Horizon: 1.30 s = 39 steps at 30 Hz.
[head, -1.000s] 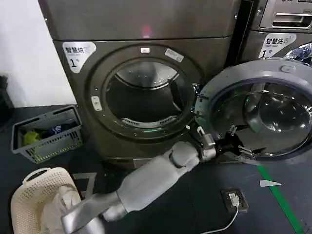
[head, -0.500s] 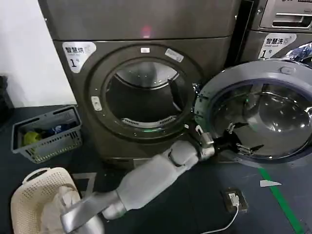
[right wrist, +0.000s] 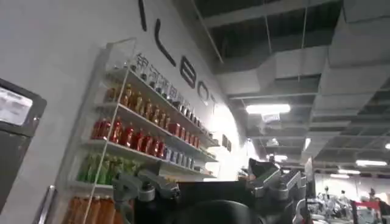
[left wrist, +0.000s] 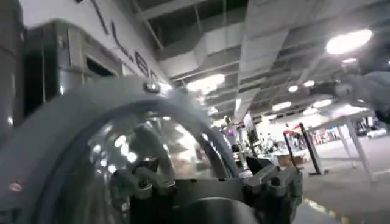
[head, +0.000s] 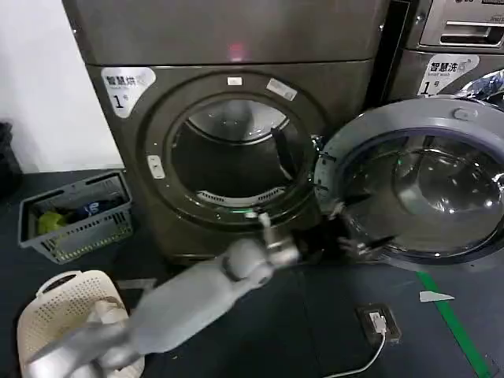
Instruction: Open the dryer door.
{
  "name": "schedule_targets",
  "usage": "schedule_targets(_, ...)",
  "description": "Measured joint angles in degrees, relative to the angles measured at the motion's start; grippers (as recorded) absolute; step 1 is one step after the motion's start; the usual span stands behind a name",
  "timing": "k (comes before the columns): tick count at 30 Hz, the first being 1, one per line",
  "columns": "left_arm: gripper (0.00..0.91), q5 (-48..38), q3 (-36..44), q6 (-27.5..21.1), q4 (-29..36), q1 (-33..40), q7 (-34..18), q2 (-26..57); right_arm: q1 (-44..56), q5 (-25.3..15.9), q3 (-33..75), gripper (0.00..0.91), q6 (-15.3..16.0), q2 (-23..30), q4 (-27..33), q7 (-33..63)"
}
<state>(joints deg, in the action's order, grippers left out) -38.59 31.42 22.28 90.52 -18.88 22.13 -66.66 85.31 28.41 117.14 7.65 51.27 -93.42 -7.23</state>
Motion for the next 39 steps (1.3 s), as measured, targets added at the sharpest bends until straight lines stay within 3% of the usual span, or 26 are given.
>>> schedule_targets(9, 0.907, 7.92, -3.0, 1.31, 11.07, -8.5, 0.66, 17.28, -1.2, -3.89, 0.74, 0.907, -0.81, 0.35, -2.38, 2.41)
schedule_targets(18, 0.907, 14.03, -10.3, -6.37, 17.69, -18.0, 3.32, 35.06, -2.04, -7.39, 0.51, 0.907, 1.91, 1.59, -4.93, 0.85)
schedule_targets(27, 0.907, 19.48, -25.07, -18.62, 15.42, -30.98, 4.71, 49.23, -4.09, -7.97, -1.65, 0.907, 1.95, 1.65, -5.32, -0.14)
schedule_targets(39, 0.907, 28.13, -34.49, -23.43, 9.03, -36.34, 14.54, 60.7, -6.37, -8.78, -4.33, 0.907, 2.04, 0.44, -3.71, -0.74)
